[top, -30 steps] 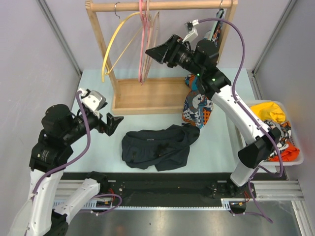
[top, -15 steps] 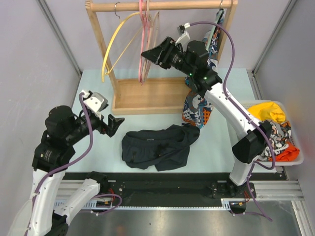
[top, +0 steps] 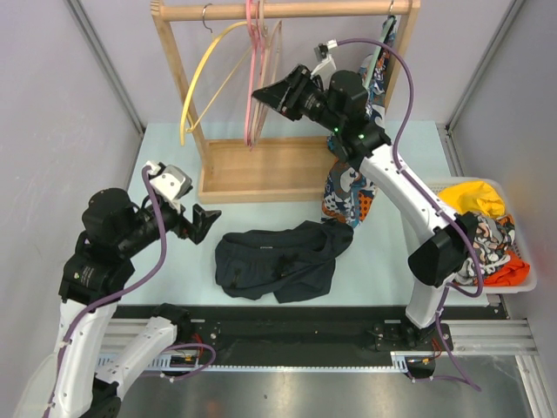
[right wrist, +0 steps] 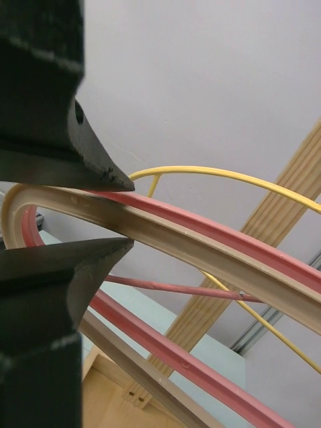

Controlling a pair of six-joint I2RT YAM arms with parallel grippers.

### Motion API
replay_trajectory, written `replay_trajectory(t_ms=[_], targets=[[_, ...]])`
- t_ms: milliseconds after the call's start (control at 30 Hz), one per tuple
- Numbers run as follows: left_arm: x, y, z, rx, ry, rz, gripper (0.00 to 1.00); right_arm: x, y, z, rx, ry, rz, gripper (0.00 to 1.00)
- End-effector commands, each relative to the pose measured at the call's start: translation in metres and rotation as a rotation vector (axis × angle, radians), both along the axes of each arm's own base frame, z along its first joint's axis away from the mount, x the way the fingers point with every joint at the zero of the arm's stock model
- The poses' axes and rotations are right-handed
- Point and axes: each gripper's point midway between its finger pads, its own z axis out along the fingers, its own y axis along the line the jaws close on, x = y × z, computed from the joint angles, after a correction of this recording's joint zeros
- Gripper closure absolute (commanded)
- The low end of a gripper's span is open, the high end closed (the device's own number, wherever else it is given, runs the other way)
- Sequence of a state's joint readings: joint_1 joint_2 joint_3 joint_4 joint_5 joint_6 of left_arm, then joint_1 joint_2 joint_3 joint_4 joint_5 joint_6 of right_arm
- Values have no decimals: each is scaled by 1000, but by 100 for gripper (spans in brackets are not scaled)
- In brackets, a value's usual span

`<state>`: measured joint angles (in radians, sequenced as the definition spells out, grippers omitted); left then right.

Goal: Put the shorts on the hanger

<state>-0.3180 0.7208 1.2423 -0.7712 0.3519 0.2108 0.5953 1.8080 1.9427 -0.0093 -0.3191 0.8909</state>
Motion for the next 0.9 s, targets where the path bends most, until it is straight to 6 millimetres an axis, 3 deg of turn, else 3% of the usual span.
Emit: replay_trajectory(t_ms=[0,200,467,867], targets=[[3,-2,10,-5,-49,-16,11,0,-15,33,69,-43,-24,67],[5,-3,11,-6,-50,-19,10,0,-27,34,85,-14,-25,76],[6,-4,9,-6,-44,-20,10,-2,-41,43,116,-21,-15,99],[9,-6,10,-12,-43,-26,8,-15,-59,76,165,-131,13,100]])
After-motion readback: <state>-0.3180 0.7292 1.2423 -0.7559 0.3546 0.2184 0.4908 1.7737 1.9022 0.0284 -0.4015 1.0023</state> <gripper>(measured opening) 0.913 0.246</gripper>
